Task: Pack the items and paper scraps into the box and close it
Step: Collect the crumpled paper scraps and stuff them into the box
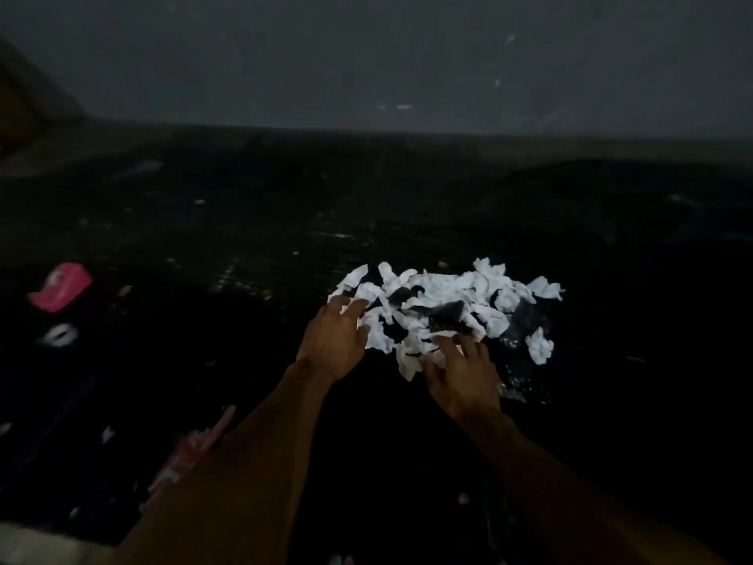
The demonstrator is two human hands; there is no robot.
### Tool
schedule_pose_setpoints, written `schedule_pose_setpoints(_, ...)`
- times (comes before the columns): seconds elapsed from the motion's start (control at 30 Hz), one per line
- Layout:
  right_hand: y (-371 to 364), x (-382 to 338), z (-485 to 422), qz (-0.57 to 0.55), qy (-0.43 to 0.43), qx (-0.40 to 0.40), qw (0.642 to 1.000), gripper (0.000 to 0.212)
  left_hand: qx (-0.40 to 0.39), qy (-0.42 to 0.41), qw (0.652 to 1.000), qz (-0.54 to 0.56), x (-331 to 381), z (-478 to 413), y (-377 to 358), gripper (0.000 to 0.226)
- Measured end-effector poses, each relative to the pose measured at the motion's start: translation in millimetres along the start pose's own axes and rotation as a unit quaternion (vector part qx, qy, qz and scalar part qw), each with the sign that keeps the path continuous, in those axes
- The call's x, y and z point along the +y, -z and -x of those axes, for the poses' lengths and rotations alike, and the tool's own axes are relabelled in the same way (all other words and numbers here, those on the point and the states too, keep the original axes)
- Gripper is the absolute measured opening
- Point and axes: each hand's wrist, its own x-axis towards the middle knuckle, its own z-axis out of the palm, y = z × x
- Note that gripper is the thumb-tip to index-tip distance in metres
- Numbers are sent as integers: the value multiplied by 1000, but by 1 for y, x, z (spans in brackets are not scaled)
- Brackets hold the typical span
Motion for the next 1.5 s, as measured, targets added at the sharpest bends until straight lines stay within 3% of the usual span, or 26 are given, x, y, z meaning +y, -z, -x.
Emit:
schedule_pose_setpoints(0.17, -29, -29, -3, 45, -63, 51, 996, 56, -41, -31, 999, -6, -35, -24, -27, 62)
schedule_pose_setpoints(0.27, -44, -39, -13, 77, -80, 22, 994, 57, -61, -61, 996, 11, -50, -40, -43, 68)
schedule_pose_setpoints(0.4, -63, -37, -31, 86, -92, 12, 992, 57, -123, -120, 985, 20, -64, -54, -66, 60)
schedule_pose_setpoints(0.57, -81, -24, -33, 42, -42, 105, 993, 33, -3, -167, 980, 106, -68, -42, -89, 34)
schedule_pose_setpoints(0.7, -86, -16, -30, 22, -28, 148, 988, 26, 22, -149, 985, 87, -66, -39, -91, 26)
schedule_pose_setpoints(0.9, -69, -25, -26, -31, -22, 70, 997, 26, 24, -152, 986, 67, -62, -36, -86, 24)
schedule_pose_setpoints(1.0, -49, -34, -21, -121, -73, 32, 990, 51, -15, -119, 987, 108, -54, -34, -69, 28)
schedule_pose_setpoints(1.1, -37, -39, -20, -144, -113, 58, 981, 65, -45, -44, 987, 148, -49, -32, -45, 25)
schedule_pose_setpoints(1.3, -23, -49, -44, -104, -60, 69, 990, 74, 30, -6, 986, 166, -55, -65, -18, 51)
schedule_pose_setpoints(1.5, -32, -57, -68, -4, -20, -67, 998, 72, -10, -64, 993, 99, -66, -93, -34, 72)
